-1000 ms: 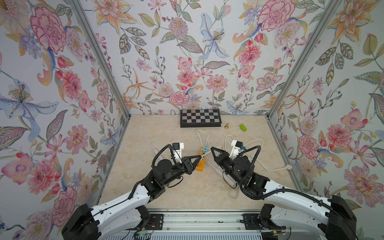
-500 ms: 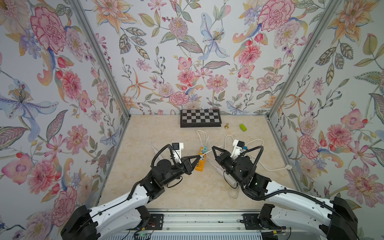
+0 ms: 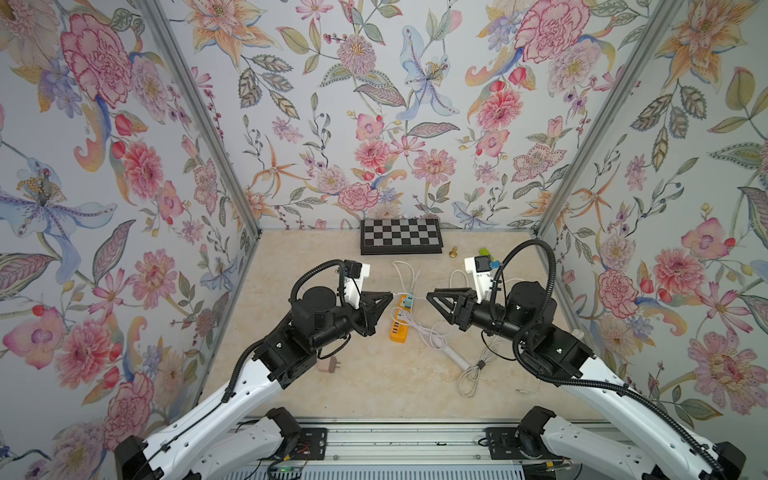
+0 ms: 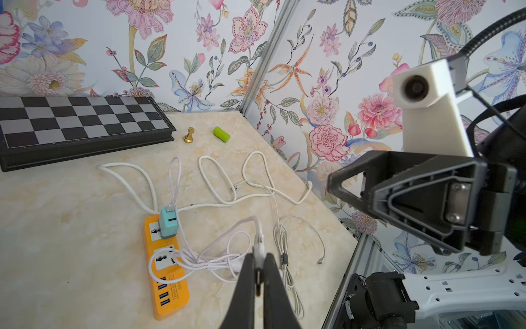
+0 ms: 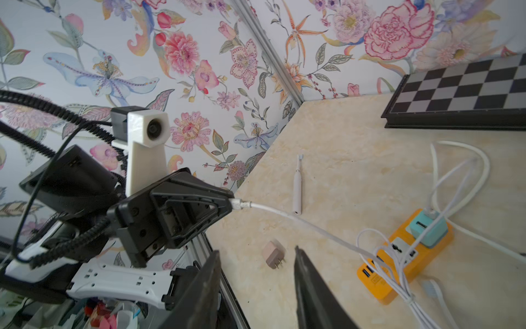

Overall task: Charge the electric toothbrush
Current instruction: Pick up the charging cable from the center of the board.

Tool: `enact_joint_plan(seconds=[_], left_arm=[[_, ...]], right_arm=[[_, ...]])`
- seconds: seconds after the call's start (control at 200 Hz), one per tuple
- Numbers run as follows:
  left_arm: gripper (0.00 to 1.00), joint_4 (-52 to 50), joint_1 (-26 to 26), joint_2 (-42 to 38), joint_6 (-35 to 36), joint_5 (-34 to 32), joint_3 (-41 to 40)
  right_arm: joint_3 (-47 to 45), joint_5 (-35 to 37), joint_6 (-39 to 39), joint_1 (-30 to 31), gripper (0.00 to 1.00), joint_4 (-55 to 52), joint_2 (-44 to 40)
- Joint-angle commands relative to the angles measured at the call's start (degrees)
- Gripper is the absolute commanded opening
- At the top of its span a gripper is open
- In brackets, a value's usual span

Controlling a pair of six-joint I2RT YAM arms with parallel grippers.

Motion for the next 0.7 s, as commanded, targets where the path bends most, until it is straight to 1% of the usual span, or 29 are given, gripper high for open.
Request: enact_joint_plan(seconds=[0.0, 0.05, 0.1, 0.205, 0.285, 0.36, 0.38, 0.44, 0.495, 0.56, 0.65, 0.695], left_arm=[[0.0, -11.4, 0.5, 0.9, 8.8, 2.6, 5.5], [0.0, -13.8, 0.5, 1.5, 10.4, 3.7, 6.9], [0.0, -15.3, 0.5, 2.0, 11.4, 4.7, 7.7], [0.0, -16.6, 0.4, 2.6, 13.4, 7.6, 7.9], [0.0, -16.6, 0.4, 3.7, 14.5, 10.4, 8.1], [0.0, -17.3, 0.4, 5.0, 15.4, 11.0, 8.6], [0.0, -17.7, 0.4, 5.3, 15.7, 11.2, 8.7], [0.0, -17.7, 0.4, 6.0, 16.2, 11.0, 8.7], [0.0, -17.1, 0.4, 6.0, 16.5, 11.2, 8.6], [0.0, -16.3, 0.4, 5.7, 16.6, 11.3, 8.1], [0.0, -16.2, 0.4, 5.7, 16.8, 10.5, 8.1], [0.0, -16.4, 0.4, 6.0, 17.0, 10.7, 8.3]], right_arm=[[1.8, -11.4, -17.6, -0.8, 0.43, -7.8, -0.8], [2.1, -12.6, -21.7, -0.8, 0.42, -7.7, 0.2], [3.2, -13.2, -23.7, -0.9, 0.41, -7.7, 2.0], [6.5, -21.7, -28.3, -1.5, 0.42, -7.8, 7.4], [8.3, -25.4, -30.7, -2.6, 0.44, -7.7, 11.7], [10.2, -29.7, -31.4, -3.2, 0.44, -7.4, 16.0], [10.7, -30.7, -31.5, -4.9, 0.45, -7.4, 17.2], [11.8, -34.0, -32.0, -5.8, 0.46, -7.4, 20.5], [12.3, -35.7, -32.4, -6.4, 0.47, -7.4, 23.1], [12.7, -39.4, -32.4, -7.0, 0.47, -7.1, 25.6], [12.8, -42.2, -32.3, -7.0, 0.46, -7.1, 28.3], [12.6, -42.3, -32.6, -6.9, 0.45, -7.1, 29.0]])
